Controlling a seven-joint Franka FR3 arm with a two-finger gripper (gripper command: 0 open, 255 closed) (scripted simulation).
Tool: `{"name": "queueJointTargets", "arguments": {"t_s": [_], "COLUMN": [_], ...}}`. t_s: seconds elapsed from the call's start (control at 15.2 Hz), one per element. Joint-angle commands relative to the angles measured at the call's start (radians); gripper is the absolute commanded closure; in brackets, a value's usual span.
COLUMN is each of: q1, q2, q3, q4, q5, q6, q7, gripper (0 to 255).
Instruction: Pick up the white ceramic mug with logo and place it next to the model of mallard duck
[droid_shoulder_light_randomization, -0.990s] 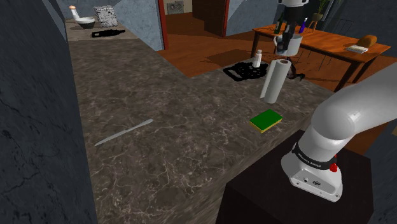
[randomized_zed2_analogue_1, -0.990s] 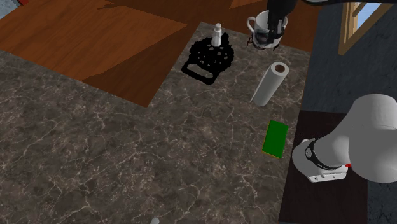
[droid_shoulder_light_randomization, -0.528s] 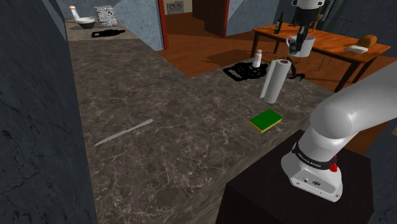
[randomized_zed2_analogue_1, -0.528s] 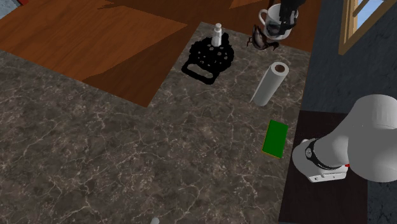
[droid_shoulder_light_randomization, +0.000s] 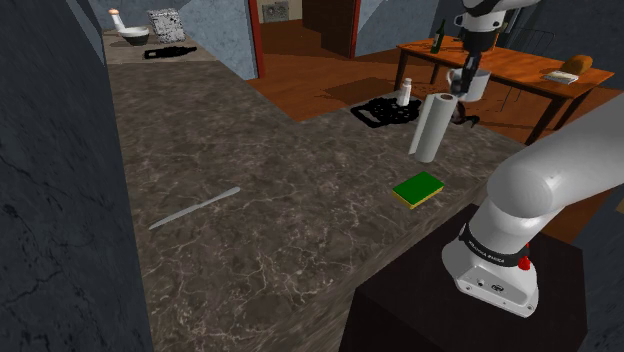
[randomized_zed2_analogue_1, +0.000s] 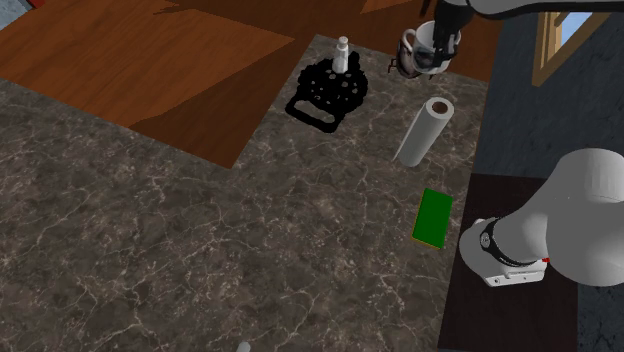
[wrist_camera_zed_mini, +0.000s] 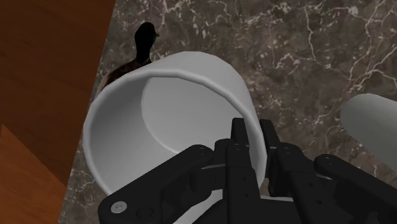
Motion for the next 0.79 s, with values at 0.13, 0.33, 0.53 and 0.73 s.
{"name": "queueJointTargets", "arguments": {"t_s": [0.13, 0.33, 0.53, 0.73], "q1": [-0.001, -0.001, -0.001, -0.001], "q2": [0.013, 0.027, 0.044, 0.063], "q3": [-0.011, -0.021, -0.031, -0.042], "q4": [-0.044, -0.074, -0.101, -0.127], "q5": [-0.005, -0.009, -0.012, -0.014], "q6": [0.057, 0.100, 0.144, 0.189], "q7": [0.008, 0.011, 0.014, 0.016], "gripper": [255, 255, 255, 255]}}
